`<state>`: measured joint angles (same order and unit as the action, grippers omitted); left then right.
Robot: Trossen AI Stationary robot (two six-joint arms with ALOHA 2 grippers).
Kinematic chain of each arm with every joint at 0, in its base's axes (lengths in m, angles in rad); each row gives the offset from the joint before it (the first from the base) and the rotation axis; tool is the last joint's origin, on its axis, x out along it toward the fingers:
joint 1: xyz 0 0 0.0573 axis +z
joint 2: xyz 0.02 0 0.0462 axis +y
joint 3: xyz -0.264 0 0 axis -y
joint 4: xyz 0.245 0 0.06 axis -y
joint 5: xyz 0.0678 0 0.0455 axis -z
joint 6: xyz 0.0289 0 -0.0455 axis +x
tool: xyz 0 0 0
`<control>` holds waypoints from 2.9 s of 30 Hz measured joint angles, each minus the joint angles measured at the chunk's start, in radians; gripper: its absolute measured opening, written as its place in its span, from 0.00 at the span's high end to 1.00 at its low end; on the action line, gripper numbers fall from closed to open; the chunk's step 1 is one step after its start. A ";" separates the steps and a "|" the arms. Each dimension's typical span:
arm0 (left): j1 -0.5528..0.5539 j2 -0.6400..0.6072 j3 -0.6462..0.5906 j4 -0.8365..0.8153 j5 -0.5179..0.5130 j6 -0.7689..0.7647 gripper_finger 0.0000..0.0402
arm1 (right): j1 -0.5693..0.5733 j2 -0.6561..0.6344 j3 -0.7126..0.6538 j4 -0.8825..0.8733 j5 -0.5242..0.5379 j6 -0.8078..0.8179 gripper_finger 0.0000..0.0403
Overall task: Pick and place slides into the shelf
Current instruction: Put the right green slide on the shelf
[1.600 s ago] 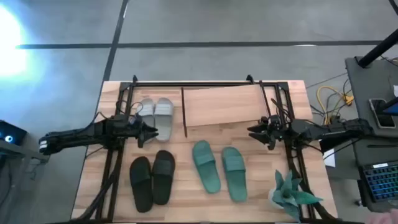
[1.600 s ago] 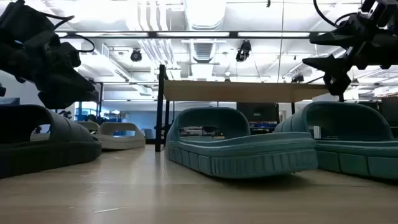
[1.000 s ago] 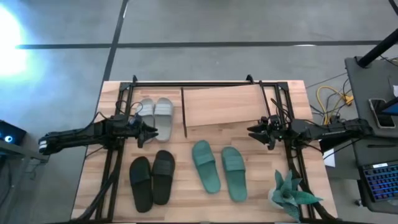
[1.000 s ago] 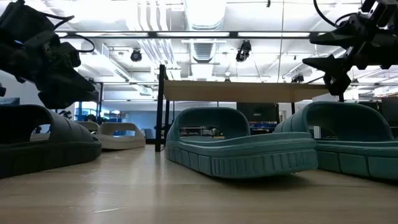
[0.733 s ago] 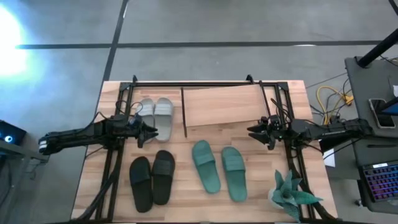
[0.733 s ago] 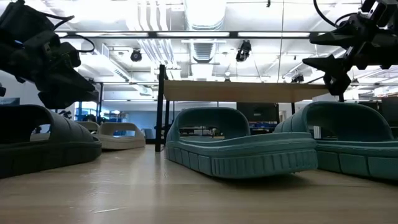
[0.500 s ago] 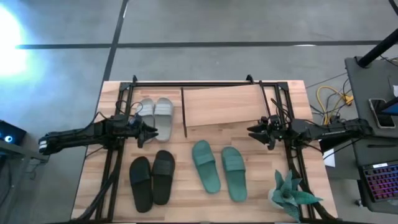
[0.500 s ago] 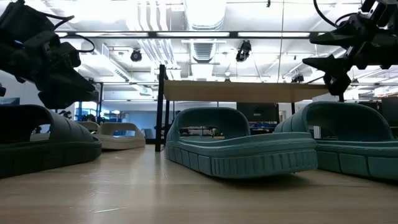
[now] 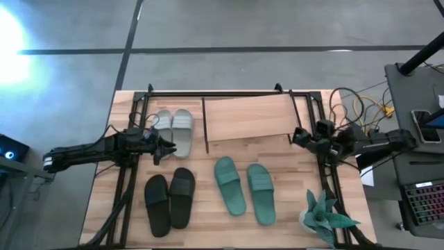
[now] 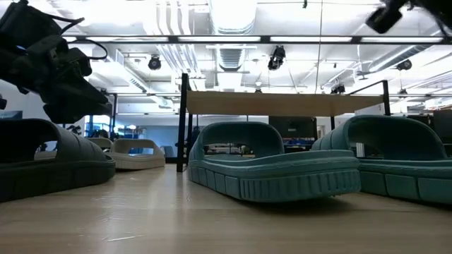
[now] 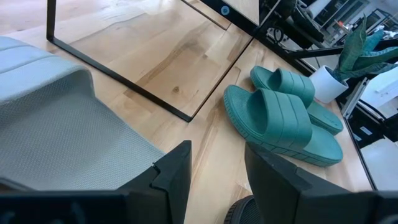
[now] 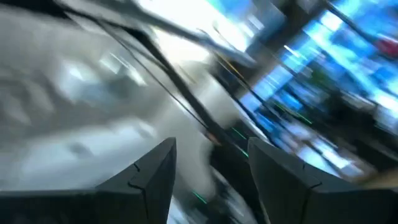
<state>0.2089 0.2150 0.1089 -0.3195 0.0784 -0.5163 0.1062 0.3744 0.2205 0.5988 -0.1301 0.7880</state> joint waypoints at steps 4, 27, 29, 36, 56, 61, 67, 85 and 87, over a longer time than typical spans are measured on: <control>0.000 0.000 0.000 0.000 0.000 0.000 0.67 | 0.092 0.159 0.278 -0.513 0.156 -0.191 0.52; 0.000 0.000 0.000 0.000 0.000 0.000 0.67 | 0.361 1.427 1.576 -2.113 0.714 -0.299 0.52; 0.000 0.000 0.000 0.000 0.000 0.000 0.67 | 0.407 1.474 1.613 -2.180 0.729 -0.287 0.52; 0.000 -0.001 0.000 0.003 0.000 0.000 0.67 | 0.567 1.501 1.547 -2.140 0.700 -0.231 0.52; 0.000 0.000 0.000 0.005 0.000 0.000 0.67 | 0.626 1.633 1.303 -1.856 0.708 -0.081 0.52; 0.000 -0.001 0.000 0.005 0.000 0.000 0.67 | 0.621 1.669 1.299 -1.871 0.789 -0.054 0.52; 0.000 -0.001 0.000 0.005 0.000 0.000 0.67 | 0.597 1.686 1.263 -1.868 0.822 -0.021 0.52; 0.000 0.000 0.000 0.005 0.000 0.000 0.67 | 0.453 1.685 1.147 -1.772 0.838 0.042 0.62; 0.000 0.000 0.000 0.005 0.000 0.000 0.67 | 0.443 1.688 1.143 -1.755 0.839 0.042 0.71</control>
<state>0.2092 0.2153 0.1085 -0.3149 0.0784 -0.5163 0.5494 2.0620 1.3640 -1.1558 0.7085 0.8299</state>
